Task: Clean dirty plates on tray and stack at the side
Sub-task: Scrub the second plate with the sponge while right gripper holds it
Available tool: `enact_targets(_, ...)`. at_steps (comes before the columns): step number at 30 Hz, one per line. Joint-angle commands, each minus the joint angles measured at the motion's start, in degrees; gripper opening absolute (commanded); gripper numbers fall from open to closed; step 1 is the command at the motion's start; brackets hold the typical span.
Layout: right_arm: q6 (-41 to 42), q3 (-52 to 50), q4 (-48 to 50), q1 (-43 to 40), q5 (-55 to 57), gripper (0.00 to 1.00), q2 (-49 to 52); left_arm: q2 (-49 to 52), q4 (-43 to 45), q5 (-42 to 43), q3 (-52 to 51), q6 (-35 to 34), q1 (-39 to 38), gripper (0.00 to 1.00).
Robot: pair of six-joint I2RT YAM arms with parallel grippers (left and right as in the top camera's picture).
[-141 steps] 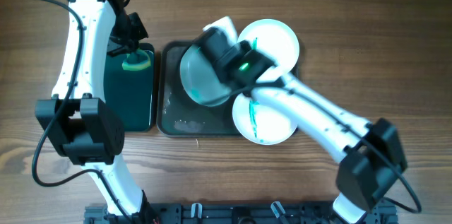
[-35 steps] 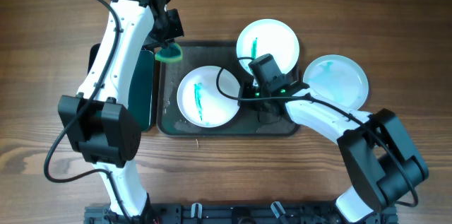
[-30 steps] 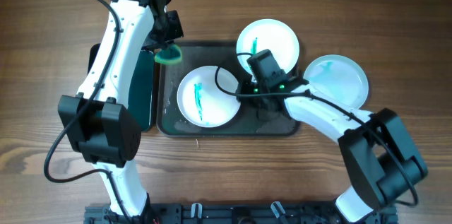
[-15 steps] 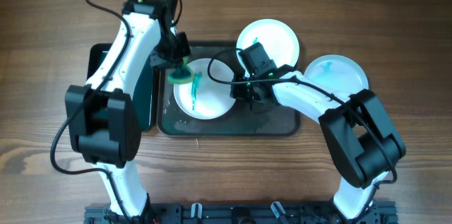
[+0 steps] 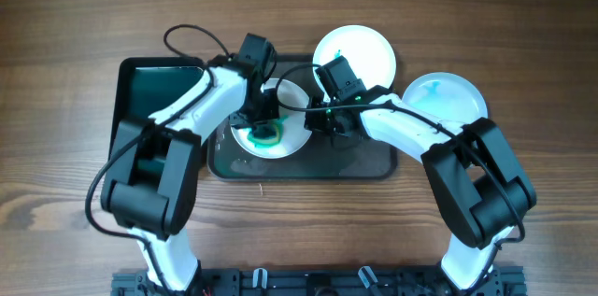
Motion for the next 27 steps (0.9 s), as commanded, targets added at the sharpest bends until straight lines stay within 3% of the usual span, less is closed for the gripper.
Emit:
enact_targets(1, -0.42, 0.79, 0.13, -0.24, -0.92, 0.04, 1.6, 2.47, 2.45, 3.19, -3.96, 6.01, 0.5, 0.04)
enact_targets(4, -0.5, 0.79, 0.07, -0.24, -0.94, 0.04, 1.6, 2.36, 2.08, 29.73, -2.01, 27.8, 0.5, 0.04)
enact_targets(5, -0.66, 0.79, -0.04, -0.24, -0.94, 0.04, 1.6, 2.36, 2.1, 29.46, -1.11, 27.96, 0.5, 0.04)
enact_targets(7, -0.66, 0.79, -0.28, -0.24, -0.96, 0.04, 1.6, 2.36, 2.43, 23.41, 1.46, 23.56, 0.5, 0.04)
enact_targets(15, -0.72, 0.79, -0.26, -0.24, -0.96, 0.04, 1.6, 2.47, 1.22, -18.05, 7.26, -0.15, 0.5, 0.04)
enact_targets(18, -0.76, 0.79, -0.26, -0.24, -0.94, 0.04, 1.6, 2.51, -2.36, -23.78, 7.17, -3.34, 0.5, 0.04)
enact_targets(20, -0.72, 0.79, -0.24, -0.24, -0.94, 0.04, 1.6, 2.51, -5.31, -21.79, 7.17, -3.34, 0.48, 0.04)
enact_targets(22, -0.7, 0.79, -0.09, -0.24, -0.94, 0.04, 1.6, 2.51, -7.67, -14.64, 7.13, -2.84, 0.48, 0.04)
enact_targets(27, -0.94, 0.79, 0.09, -0.33, -2.08, 0.04, 1.6, 2.51, -8.76, 17.18, 7.13, 13.86, 0.48, 0.04)
